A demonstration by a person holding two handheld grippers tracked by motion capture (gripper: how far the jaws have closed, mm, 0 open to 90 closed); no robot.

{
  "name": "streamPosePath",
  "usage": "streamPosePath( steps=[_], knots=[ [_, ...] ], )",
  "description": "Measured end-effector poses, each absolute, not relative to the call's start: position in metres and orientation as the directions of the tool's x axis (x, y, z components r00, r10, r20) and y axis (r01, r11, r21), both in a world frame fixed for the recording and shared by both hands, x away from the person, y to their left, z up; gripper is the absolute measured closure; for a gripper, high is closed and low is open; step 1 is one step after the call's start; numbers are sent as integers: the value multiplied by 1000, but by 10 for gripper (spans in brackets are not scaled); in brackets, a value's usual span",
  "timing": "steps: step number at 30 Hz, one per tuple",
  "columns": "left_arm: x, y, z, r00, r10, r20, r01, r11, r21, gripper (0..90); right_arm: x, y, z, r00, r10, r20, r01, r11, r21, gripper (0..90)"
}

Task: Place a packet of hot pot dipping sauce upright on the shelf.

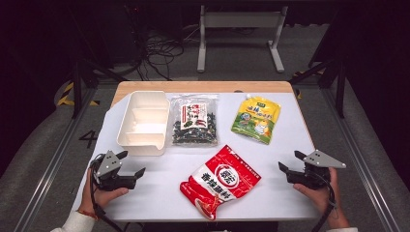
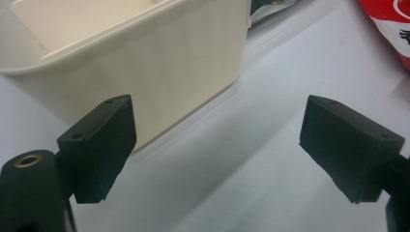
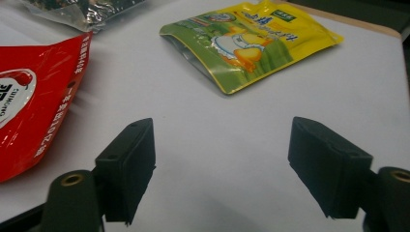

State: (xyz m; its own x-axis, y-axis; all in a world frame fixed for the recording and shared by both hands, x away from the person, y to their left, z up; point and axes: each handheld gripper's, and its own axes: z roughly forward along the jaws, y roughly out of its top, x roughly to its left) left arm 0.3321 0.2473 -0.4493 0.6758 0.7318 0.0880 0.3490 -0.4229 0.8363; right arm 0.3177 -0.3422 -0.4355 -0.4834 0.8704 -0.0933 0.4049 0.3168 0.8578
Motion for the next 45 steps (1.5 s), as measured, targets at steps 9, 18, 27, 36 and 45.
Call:
streamPosePath(
  steps=[9,18,27,36,45],
  knots=[
    [328,247,-454,681,731,47,382,-409,829,160,324,-329,-432,-546,836,-55,406,321,856,389],
    [318,243,-453,715,696,61,364,-447,817,175,329,-316,-430,-593,803,-47,403,347,847,416],
    [315,231,-455,750,657,73,350,-488,800,179,334,-297,-432,-627,778,-34,418,373,829,413],
    [313,230,-455,760,646,74,343,-496,798,180,332,-276,-430,-646,763,20,449,359,818,394],
    [313,224,-455,771,632,76,338,-507,793,181,311,-272,-443,-672,727,141,551,364,751,298]
  ],
)
